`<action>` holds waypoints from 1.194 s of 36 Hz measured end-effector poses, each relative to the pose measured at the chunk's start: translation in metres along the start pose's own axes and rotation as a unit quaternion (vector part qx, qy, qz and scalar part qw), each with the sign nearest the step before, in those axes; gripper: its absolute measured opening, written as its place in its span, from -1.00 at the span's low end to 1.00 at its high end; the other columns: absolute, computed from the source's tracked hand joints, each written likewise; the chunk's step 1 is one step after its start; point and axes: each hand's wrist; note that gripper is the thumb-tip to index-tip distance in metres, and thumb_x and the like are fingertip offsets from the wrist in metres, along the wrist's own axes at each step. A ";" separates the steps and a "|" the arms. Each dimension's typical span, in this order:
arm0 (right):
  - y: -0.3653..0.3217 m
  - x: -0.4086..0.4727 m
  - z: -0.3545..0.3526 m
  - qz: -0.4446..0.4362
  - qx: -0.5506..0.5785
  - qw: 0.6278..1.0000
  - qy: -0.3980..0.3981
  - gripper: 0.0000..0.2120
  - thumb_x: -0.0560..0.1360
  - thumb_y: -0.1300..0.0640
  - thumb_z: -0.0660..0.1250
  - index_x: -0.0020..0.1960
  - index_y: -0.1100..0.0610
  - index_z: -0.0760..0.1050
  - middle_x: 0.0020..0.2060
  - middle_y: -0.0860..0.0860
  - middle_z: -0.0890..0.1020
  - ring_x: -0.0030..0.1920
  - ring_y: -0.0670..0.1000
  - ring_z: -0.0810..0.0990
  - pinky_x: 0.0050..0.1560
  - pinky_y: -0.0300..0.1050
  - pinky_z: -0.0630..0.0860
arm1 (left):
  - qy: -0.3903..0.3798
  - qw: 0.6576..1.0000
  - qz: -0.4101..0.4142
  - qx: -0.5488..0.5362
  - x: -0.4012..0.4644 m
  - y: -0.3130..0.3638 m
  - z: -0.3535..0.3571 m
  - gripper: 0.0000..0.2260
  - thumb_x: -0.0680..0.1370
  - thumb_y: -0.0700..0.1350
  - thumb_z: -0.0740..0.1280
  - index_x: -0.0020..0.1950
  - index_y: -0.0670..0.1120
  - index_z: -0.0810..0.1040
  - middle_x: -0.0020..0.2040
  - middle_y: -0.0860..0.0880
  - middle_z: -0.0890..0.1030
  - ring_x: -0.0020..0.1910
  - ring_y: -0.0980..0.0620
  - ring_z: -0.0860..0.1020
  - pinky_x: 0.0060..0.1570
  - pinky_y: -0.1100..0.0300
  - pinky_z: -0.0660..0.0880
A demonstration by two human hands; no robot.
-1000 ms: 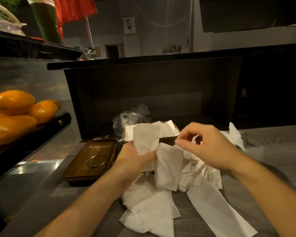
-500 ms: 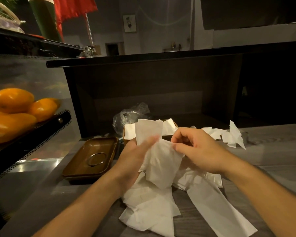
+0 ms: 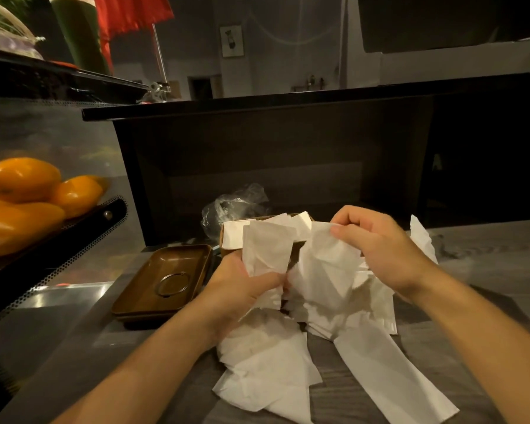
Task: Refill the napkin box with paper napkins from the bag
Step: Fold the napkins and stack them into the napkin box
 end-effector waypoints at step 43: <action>-0.005 -0.001 0.034 -0.010 -0.041 0.999 -0.013 -0.97 0.55 -0.04 0.41 -0.07 -0.16 0.57 0.12 -0.37 0.46 0.10 -0.30 0.45 -0.06 -0.47 0.33 | -0.127 0.985 -0.059 -0.103 -0.019 0.013 0.011 -0.60 0.42 0.11 0.24 0.19 0.02 0.62 -0.03 -0.02 0.73 -0.05 0.02 0.71 -0.11 0.14 0.62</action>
Point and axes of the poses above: each hand's wrist, its own x-axis towards the middle knuckle, its own z-axis out of the palm, y = z × x
